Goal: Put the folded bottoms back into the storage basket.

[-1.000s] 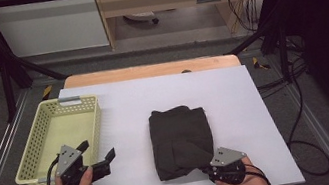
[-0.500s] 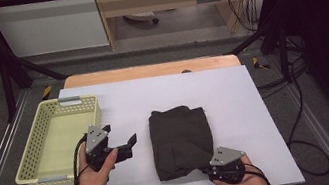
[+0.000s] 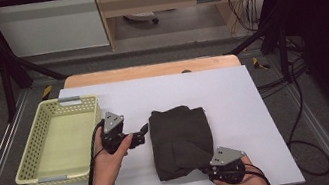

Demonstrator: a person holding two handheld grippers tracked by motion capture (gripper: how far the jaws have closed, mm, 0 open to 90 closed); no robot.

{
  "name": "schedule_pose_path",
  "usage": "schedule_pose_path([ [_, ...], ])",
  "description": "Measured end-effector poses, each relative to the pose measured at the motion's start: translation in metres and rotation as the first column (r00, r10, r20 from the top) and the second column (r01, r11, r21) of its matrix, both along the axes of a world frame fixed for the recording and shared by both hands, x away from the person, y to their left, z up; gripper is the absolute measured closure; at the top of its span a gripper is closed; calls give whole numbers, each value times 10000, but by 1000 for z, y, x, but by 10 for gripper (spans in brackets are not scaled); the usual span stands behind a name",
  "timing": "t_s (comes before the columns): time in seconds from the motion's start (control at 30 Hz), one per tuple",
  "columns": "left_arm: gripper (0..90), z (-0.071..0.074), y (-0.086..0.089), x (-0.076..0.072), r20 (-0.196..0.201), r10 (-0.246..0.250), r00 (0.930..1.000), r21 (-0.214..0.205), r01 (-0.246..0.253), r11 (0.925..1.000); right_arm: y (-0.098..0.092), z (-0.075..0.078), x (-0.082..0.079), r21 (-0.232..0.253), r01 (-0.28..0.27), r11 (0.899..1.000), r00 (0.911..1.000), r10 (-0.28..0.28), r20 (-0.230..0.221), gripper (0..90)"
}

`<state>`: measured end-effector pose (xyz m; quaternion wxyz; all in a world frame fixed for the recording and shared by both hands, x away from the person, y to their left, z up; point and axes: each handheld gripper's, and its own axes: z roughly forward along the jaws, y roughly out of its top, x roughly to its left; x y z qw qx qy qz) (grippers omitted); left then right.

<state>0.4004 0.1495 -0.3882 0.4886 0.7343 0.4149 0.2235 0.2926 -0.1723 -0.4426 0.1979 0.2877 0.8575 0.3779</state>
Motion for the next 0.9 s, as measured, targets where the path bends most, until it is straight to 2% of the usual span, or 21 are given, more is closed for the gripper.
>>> schedule_pose_path([
  [0.17, 55, -3, -13, 11, -56, -158, 9999, 147, 159, 9998, 0, 0, 0, -7, -36, 10000, 10000, 36, 9, 587],
  [0.57, 55, -10, -36, 30, -225, -290, 9993, 76, 291, 9995, -3, 1, -4, 5, -86, 10000, 10000, 86, -28, 590],
  [0.9, 58, -23, -46, 44, -504, -185, 9986, 335, 202, 9992, -2, 0, -5, 11, -35, 10000, 10000, 35, -7, 581],
])
